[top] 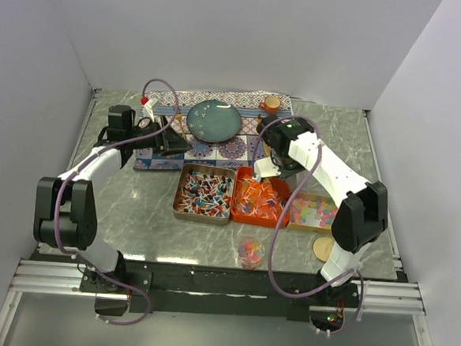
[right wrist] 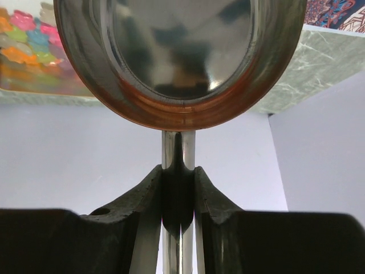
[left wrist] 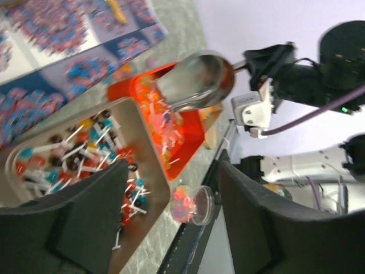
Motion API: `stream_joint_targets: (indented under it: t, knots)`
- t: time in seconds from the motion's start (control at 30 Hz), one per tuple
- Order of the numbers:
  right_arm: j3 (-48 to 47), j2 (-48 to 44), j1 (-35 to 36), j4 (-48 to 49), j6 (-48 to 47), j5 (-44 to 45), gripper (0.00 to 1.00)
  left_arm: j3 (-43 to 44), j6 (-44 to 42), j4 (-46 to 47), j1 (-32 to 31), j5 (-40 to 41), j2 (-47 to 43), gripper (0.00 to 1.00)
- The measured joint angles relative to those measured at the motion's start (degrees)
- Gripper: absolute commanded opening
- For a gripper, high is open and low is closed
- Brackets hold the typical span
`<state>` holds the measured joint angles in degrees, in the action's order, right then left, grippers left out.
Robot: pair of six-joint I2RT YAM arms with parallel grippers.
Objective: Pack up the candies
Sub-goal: Scoop the fake candies from the storage box.
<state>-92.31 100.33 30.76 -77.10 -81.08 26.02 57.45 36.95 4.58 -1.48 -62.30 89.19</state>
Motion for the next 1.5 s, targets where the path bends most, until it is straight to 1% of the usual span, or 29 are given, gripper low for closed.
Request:
stream_joint_targets:
  t: [0.03,0.07,0.13,0.17,0.23,0.27,0.3,0.4,0.53,0.6,0.73,0.9,0.97,1.17,1.37,1.5]
  knots:
    - [0.0,0.5,0.5,0.1,0.3,1.0,0.00,-1.0,-0.4,-0.6,0.0,1.2,-0.6,0.58]
    - [0.0,1.0,1.0,0.1,0.7,2.0,0.00,-2.3,-1.1,-1.2,0.0,2.5,-1.4,0.50]
    - [0.1,1.6,1.8,0.1,1.1,3.7,0.00,-5.2,-1.8,-2.4,0.0,5.5,-2.7,0.41]
    - [0.1,1.7,2.3,0.1,1.4,4.4,0.00,-7.2,-2.4,-2.7,0.1,7.6,-3.5,0.32]
    - [0.1,2.0,3.2,0.1,2.2,5.6,0.00,-10.6,-2.4,-3.3,0.3,10.8,-4.9,0.18]
    - [0.1,2.2,3.7,0.0,2.4,6.1,0.00,-12.5,-2.5,-3.6,0.4,13.0,-6.0,0.04]
    - [0.1,2.4,4.3,0.0,2.9,6.7,0.00,-14.4,-2.5,-4.1,0.5,15.1,-7.3,0.01]
    - [0.1,3.5,6.0,0.1,4.1,7.9,0.00,-18.1,-2.2,-6.7,1.5,22.3,-11.8,0.01]
    - [0.4,3.9,7.4,0.1,6.0,9.0,0.00,-20.3,-1.8,-8.3,3.3,31.2,-16.1,0.01]
    - [0.9,3.9,7.6,0.0,7.0,9.4,0.00,-22.0,-1.3,-8.5,3.6,34.6,-16.7,0.01]
    - [1.9,3.9,8.1,0.2,8.4,9.2,0.00,-24.8,0.2,-9.4,3.6,37.8,-14.9,0.01]
    - [3.8,3.9,9.2,0.6,8.9,7.9,0.00,-26.6,2.1,-8.5,3.5,37.9,-8.5,0.01]
    - [5.1,3.9,9.2,0.9,8.8,7.7,0.00,-27.1,3.1,-7.8,3.4,36.8,-6.3,0.01]
    - [6.7,4.7,9.2,0.2,8.7,5.3,0.00,-27.9,4.9,-2.9,0.9,35.0,-4.8,0.01]
    - [3.1,9.0,9.2,-0.7,10.6,1.7,0.00,-28.3,5.8,-1.7,-2.1,34.2,-4.7,0.01]
    - [1.1,11.4,9.2,-1.4,12.1,-0.6,0.00,-28.3,5.9,-0.7,-2.3,34.2,-4.0,0.01]
